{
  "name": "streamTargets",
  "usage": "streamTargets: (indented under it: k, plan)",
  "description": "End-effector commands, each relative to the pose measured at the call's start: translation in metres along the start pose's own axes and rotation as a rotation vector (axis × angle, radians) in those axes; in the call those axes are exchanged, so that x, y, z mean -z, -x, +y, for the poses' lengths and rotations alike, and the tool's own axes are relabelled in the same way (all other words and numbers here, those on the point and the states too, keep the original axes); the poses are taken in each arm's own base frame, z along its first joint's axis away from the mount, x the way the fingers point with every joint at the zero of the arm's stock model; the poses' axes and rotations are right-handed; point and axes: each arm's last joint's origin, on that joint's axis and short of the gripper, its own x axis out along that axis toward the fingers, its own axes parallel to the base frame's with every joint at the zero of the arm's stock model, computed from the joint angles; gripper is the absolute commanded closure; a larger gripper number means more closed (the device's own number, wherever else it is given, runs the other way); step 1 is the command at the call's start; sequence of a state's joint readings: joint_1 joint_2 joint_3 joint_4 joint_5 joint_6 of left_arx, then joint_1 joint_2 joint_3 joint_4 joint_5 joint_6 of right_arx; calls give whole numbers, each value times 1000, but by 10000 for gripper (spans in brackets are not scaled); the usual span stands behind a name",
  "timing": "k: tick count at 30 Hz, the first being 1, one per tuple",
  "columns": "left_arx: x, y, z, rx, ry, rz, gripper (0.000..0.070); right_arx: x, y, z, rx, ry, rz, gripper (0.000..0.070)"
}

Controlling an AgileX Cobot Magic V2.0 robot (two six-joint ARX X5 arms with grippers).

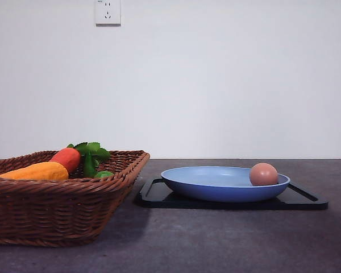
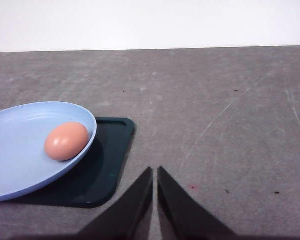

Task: Transfer egg from basket to plate and serve

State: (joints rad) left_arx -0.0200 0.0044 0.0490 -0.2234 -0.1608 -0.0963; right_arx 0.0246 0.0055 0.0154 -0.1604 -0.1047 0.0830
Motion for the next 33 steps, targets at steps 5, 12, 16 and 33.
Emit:
streamTargets:
  k: [5, 12, 16, 33]
  plan:
    - [9, -2, 1, -8, -4, 36, 700, 2, 0, 0, 2, -10, 1, 700]
    - [9, -2, 1, -8, -4, 36, 700, 2, 0, 0, 2, -10, 1, 700]
    - [9, -2, 1, -8, -4, 36, 700, 2, 0, 0, 2, -10, 1, 700]
    - [9, -2, 1, -8, -4, 36, 700, 2, 0, 0, 2, -10, 1, 700]
